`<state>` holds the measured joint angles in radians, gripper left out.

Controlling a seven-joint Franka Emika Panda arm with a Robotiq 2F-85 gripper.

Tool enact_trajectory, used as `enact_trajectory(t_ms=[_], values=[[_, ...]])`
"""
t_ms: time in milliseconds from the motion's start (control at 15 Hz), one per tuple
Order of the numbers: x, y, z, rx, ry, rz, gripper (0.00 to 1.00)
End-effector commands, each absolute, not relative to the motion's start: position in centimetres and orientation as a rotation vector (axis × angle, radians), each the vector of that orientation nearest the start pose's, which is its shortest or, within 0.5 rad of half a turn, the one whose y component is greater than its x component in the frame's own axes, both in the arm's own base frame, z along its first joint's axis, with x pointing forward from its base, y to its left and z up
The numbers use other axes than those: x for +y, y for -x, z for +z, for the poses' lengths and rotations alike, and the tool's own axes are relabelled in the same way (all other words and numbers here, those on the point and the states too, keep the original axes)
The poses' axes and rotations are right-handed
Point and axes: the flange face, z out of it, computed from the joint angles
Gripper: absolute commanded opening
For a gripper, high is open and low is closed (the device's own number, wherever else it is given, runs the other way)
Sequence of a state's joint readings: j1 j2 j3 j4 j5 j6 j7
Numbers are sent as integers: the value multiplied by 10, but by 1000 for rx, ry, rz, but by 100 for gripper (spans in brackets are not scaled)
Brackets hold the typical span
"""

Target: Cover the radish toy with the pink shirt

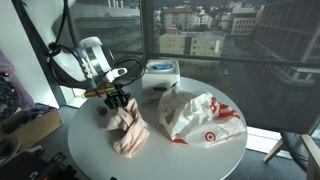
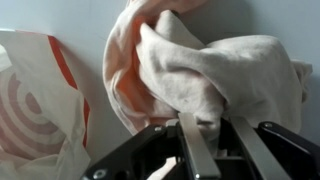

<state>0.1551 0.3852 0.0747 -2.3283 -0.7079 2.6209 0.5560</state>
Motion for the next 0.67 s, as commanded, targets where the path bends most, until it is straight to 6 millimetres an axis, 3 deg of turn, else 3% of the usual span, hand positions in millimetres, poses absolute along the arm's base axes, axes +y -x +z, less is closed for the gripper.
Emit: enact_trajectory(t_ms=[0,67,200,467,600], values=[[134,-496,150,-516,3375,-73,31],[136,-493,151,-501,3361,-33,43],[144,-487,162,-464,3328,10,57],[160,-483,203,-371,3293,12,88],[168,-479,225,-335,3287,8,99]])
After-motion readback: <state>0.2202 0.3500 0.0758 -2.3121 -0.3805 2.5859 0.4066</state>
